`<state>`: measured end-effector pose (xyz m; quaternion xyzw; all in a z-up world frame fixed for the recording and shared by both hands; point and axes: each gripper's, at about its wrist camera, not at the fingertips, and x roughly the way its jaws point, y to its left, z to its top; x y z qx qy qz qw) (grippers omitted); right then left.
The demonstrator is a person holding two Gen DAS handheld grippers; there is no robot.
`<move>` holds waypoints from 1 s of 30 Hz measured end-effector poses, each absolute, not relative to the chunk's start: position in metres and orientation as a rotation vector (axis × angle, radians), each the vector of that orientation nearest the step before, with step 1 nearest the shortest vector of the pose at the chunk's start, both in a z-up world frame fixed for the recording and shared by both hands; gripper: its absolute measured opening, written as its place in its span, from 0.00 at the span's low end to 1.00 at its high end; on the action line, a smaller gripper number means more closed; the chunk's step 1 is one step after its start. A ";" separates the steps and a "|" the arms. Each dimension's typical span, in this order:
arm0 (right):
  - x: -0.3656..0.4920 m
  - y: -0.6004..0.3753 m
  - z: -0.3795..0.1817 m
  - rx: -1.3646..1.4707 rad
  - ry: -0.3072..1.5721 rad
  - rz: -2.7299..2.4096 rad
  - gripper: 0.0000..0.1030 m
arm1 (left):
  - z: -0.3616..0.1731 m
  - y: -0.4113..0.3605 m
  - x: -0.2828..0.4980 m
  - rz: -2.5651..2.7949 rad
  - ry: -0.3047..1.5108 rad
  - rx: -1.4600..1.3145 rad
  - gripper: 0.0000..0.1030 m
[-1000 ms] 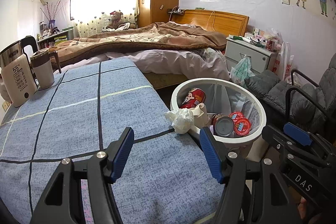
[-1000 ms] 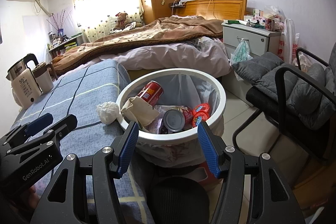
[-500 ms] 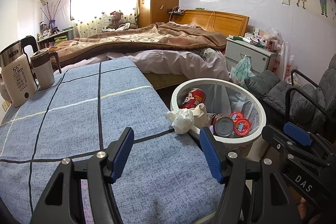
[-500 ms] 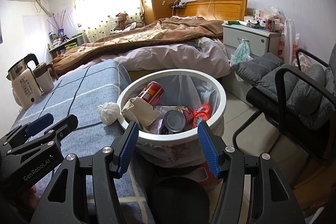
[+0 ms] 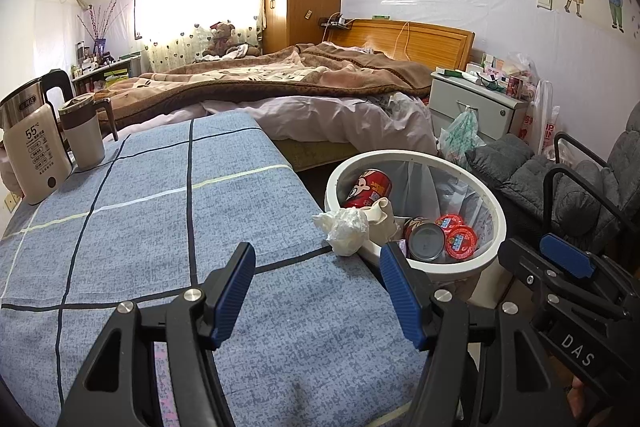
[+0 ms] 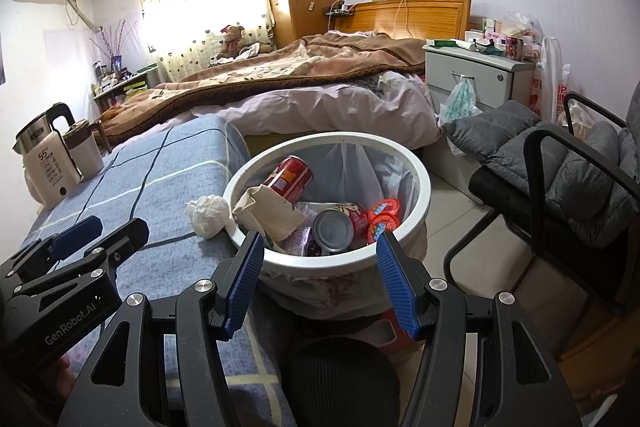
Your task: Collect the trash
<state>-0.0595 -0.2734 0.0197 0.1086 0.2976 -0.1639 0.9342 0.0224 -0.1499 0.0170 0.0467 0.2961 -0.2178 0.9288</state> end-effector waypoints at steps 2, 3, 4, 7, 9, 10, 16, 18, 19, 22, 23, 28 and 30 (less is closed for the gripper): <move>-0.059 -0.273 0.020 0.222 0.608 -0.334 0.57 | 0.017 -0.150 0.022 -0.447 0.605 0.095 0.65; -0.059 -0.273 0.019 0.221 0.609 -0.335 0.57 | 0.017 -0.150 0.022 -0.447 0.606 0.095 0.65; -0.059 -0.273 0.020 0.222 0.608 -0.334 0.57 | 0.017 -0.150 0.022 -0.446 0.606 0.094 0.65; -0.059 -0.273 0.019 0.222 0.608 -0.335 0.57 | 0.017 -0.150 0.022 -0.445 0.606 0.094 0.65; -0.059 -0.273 0.019 0.223 0.608 -0.333 0.57 | 0.018 -0.151 0.022 -0.445 0.604 0.094 0.65; -0.059 -0.273 0.019 0.222 0.609 -0.333 0.57 | 0.017 -0.150 0.022 -0.444 0.605 0.093 0.65; -0.059 -0.273 0.021 0.221 0.608 -0.332 0.57 | 0.018 -0.150 0.022 -0.445 0.605 0.095 0.65; -0.059 -0.273 0.021 0.221 0.608 -0.332 0.57 | 0.018 -0.150 0.022 -0.445 0.606 0.093 0.65; -0.059 -0.273 0.021 0.221 0.609 -0.333 0.57 | 0.017 -0.150 0.022 -0.443 0.605 0.094 0.65; -0.059 -0.272 0.021 0.221 0.608 -0.333 0.57 | 0.017 -0.150 0.022 -0.443 0.605 0.093 0.65; -0.059 -0.273 0.021 0.221 0.608 -0.332 0.57 | 0.017 -0.150 0.021 -0.441 0.604 0.094 0.65; -0.059 -0.273 0.021 0.221 0.608 -0.332 0.57 | 0.017 -0.150 0.021 -0.441 0.603 0.096 0.65; -0.059 -0.273 0.021 0.221 0.608 -0.332 0.57 | 0.017 -0.150 0.021 -0.439 0.603 0.095 0.65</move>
